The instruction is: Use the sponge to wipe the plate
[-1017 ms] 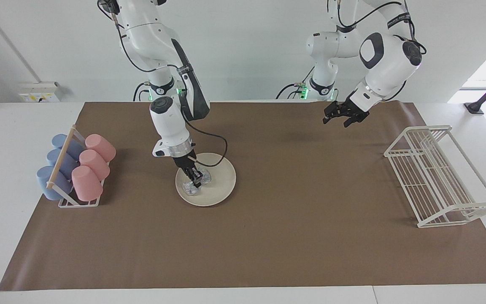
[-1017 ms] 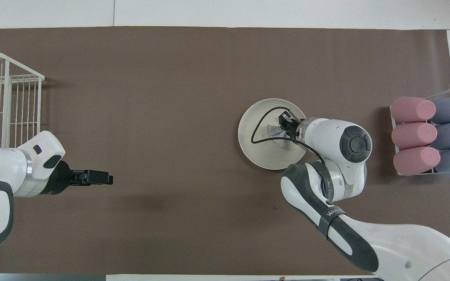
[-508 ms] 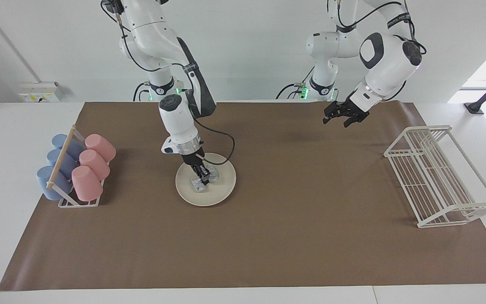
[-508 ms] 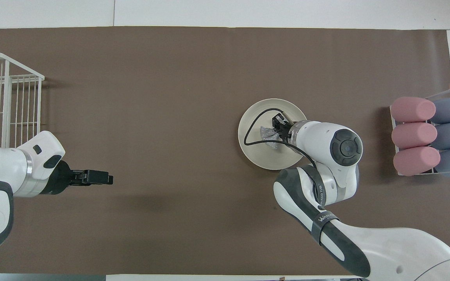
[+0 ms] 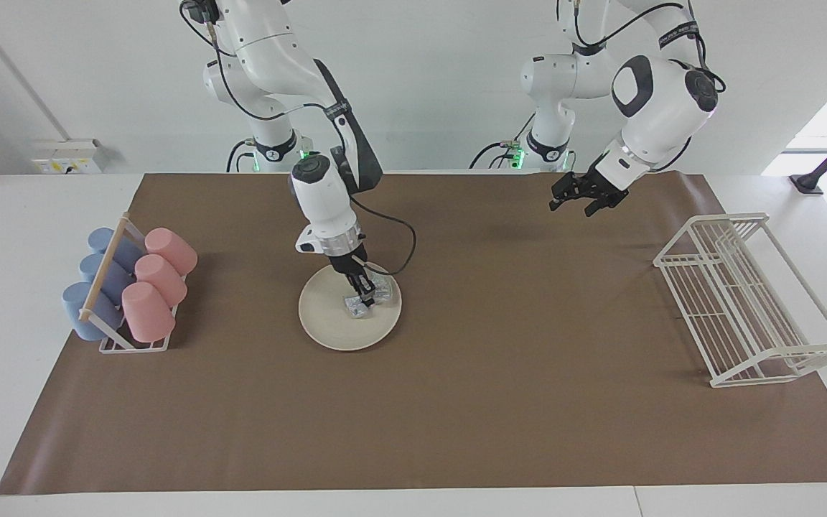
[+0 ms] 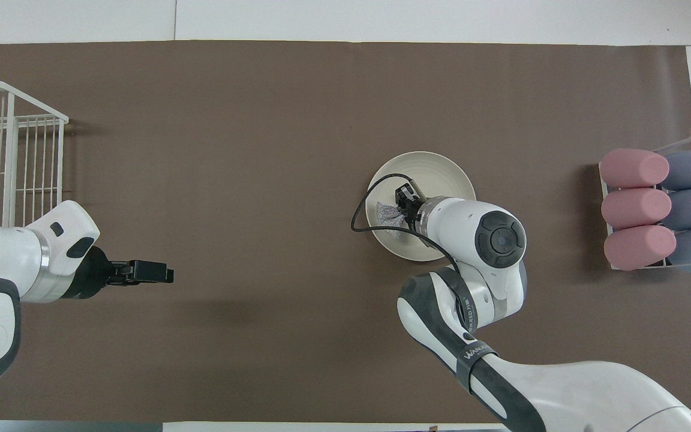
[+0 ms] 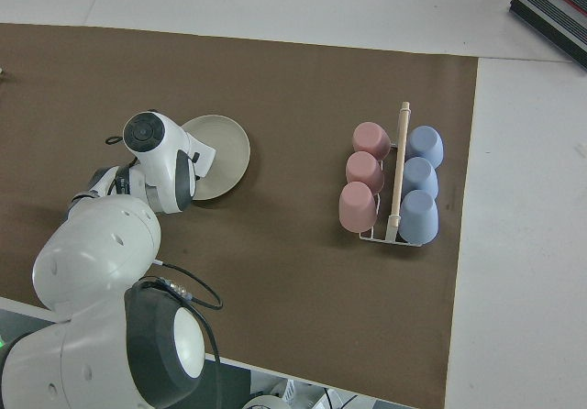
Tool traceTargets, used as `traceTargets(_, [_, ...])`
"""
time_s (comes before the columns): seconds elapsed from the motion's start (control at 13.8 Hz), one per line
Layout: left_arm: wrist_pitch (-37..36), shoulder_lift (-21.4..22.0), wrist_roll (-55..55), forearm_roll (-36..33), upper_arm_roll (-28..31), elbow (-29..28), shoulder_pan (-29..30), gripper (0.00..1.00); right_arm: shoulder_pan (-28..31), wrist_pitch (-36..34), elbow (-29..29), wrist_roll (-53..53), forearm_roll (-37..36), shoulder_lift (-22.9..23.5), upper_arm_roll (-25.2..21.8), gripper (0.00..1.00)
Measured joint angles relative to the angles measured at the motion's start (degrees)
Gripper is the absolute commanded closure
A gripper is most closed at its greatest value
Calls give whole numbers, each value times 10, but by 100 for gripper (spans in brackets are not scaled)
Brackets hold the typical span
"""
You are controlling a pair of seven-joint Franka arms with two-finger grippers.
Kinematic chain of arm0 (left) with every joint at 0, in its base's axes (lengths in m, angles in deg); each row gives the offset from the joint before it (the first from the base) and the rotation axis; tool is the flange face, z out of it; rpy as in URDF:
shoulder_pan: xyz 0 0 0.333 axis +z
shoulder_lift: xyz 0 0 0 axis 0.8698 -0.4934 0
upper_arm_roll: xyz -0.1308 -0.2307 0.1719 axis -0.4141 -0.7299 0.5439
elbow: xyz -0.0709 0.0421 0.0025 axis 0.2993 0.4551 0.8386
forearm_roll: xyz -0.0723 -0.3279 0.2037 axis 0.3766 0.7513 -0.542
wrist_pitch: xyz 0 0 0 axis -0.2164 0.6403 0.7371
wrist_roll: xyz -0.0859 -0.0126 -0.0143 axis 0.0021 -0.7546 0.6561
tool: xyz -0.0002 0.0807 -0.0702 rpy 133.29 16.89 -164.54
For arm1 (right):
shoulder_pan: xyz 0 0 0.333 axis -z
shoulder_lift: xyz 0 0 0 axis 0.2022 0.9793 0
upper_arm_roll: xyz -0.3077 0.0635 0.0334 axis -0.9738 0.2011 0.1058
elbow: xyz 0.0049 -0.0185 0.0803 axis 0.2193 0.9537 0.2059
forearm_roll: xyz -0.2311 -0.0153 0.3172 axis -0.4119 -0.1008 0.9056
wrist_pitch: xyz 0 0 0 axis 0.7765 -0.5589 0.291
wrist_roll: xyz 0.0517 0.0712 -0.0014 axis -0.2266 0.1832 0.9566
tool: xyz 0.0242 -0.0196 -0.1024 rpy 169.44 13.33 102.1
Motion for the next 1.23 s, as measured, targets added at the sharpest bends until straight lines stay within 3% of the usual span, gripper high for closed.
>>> traceTargets(0.15, [0, 0, 3, 0, 0, 1, 0, 0, -18, -53, -27, -54, 0, -1, 1, 100])
traceTargets(0.36, [0, 0, 5, 0, 0, 2, 0, 0, -25, -203, -112, -98, -1, -23, 1, 100])
traceTargets(0.51, [0, 0, 20, 35, 0, 4, 0, 0, -27, -303, -168, -128, -4, -49, 1, 100])
traceTargets(0.8, [-2, 0, 30, 216, -6, 7, -2, 0, -76, -476, -302, -264, -105, -71, 3, 100])
traceTargets(0.94, [-7, 0, 31, 325, -7, 8, -2, 0, -95, -541, -372, -312, -117, -72, 4, 100])
traceTargets(1.23, [-25, 0, 45, 505, -9, 13, -3, 0, -112, -596, -415, -382, -119, -73, 5, 100])
